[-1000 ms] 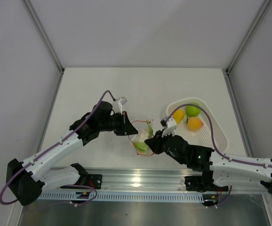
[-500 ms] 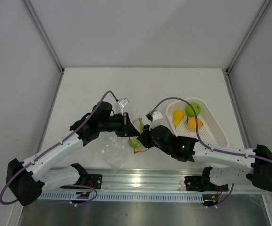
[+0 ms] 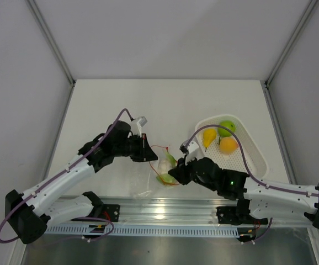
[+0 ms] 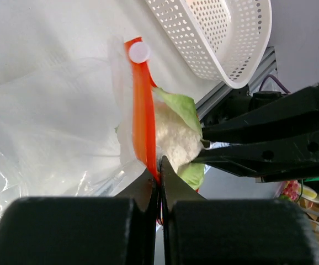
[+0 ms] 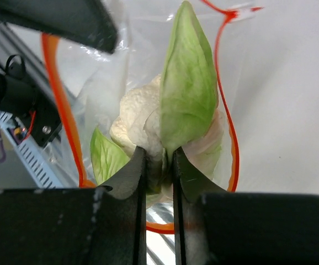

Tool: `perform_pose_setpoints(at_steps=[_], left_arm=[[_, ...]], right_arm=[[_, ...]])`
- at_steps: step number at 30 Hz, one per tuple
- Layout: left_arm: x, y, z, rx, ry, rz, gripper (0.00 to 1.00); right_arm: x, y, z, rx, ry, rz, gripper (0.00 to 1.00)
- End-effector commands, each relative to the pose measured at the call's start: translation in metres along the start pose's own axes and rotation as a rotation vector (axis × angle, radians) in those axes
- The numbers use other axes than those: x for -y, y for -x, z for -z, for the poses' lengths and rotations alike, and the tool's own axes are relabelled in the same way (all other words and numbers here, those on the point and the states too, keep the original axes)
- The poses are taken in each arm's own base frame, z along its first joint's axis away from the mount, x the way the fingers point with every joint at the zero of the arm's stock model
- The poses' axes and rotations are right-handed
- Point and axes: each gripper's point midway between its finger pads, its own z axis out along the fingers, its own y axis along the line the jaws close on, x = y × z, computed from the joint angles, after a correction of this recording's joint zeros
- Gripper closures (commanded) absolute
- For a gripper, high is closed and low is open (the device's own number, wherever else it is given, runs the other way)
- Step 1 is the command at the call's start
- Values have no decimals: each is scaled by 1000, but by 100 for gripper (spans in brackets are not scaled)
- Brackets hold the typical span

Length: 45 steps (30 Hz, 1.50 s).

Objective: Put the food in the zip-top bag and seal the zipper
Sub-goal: Place the fake vegetable in the zipper food storage bag, then adjust the zipper food storage bag at the center of the board.

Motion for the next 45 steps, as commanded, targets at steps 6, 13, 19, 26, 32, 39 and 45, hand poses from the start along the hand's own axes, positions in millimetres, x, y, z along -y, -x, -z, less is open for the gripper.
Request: perform_pose_setpoints(at_steps=[6, 13, 19, 26, 32, 39, 45], left_arm=[[39, 27, 8, 51, -135, -111, 100], [51, 20, 12, 23, -207, -123, 100], [42, 13, 11, 20, -184, -110, 99], [36, 12, 9, 26, -162, -98, 99], [40, 14, 10, 28, -172, -101, 100], [44, 15, 12, 24, -188, -101, 100], [49, 15, 13, 23, -212, -89, 99]], right_arm=[[-34, -1, 6, -34, 194, 92, 100], [-30, 13, -18, -38, 111, 62, 89], [-32, 45, -29, -26, -33, -2, 23], [-5, 46, 16, -17, -196, -186, 17], [26, 13, 29, 3, -229, -321, 32], [36, -22, 18, -37, -223, -360, 49], [28, -33, 2, -56, -186, -368, 50]])
